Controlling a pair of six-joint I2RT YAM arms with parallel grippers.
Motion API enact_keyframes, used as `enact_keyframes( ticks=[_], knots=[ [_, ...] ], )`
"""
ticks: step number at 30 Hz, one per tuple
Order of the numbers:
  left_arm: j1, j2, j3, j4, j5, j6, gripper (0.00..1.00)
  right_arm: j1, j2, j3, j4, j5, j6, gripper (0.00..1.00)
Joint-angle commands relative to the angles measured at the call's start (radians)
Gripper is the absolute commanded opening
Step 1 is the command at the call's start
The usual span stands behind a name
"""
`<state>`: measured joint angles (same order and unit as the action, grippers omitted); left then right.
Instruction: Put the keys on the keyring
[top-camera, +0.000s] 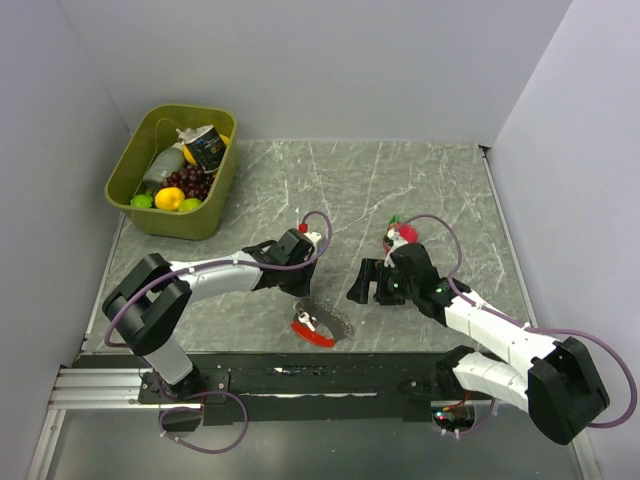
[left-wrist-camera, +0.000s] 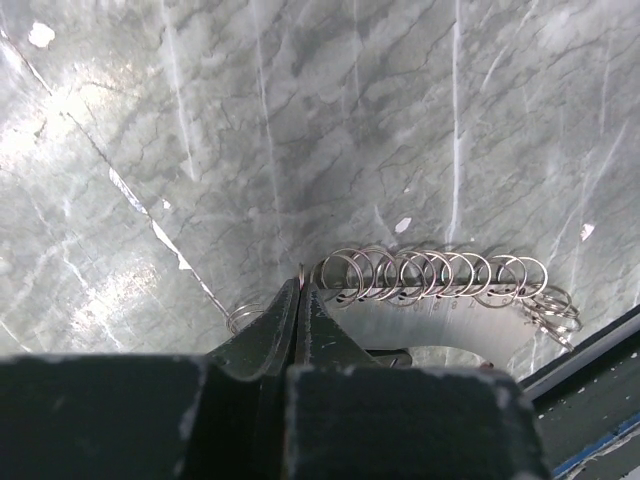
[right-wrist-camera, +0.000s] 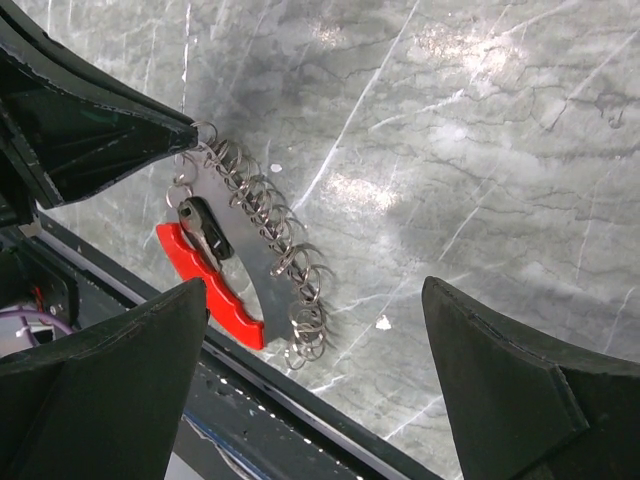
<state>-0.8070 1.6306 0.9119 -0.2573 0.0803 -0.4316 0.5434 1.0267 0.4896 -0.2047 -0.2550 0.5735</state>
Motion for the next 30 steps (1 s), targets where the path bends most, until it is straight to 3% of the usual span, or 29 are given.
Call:
enact_keyframes(
  ticks=[1, 9, 15, 19, 30],
  knots=[
    [-0.004, -0.034, 0.048, 0.003, -0.01, 0.04, 0.01, -0.01, -0.011, 0.035, 0.013, 0.007, -0.04, 0.95],
    [-0.004, -0.144, 0.061, -0.005, 0.045, 0.137, 0.01, -0.011, -0.048, 0.082, 0.076, -0.065, -0.167, 0.95],
    [-0.004, -0.173, 0.13, -0.137, 0.085, 0.194, 0.01, -0.014, -0.093, 0.118, 0.148, -0.134, -0.264, 0.95],
    [-0.004, -0.193, 0.165, -0.183, 0.188, 0.235, 0.01, -0.013, -0.099, 0.138, 0.2, -0.243, -0.333, 0.94],
    [-0.004, -0.311, 0.294, -0.287, 0.384, 0.34, 0.01, -0.019, -0.105, 0.188, 0.329, -0.464, -0.471, 0.78]
  ],
)
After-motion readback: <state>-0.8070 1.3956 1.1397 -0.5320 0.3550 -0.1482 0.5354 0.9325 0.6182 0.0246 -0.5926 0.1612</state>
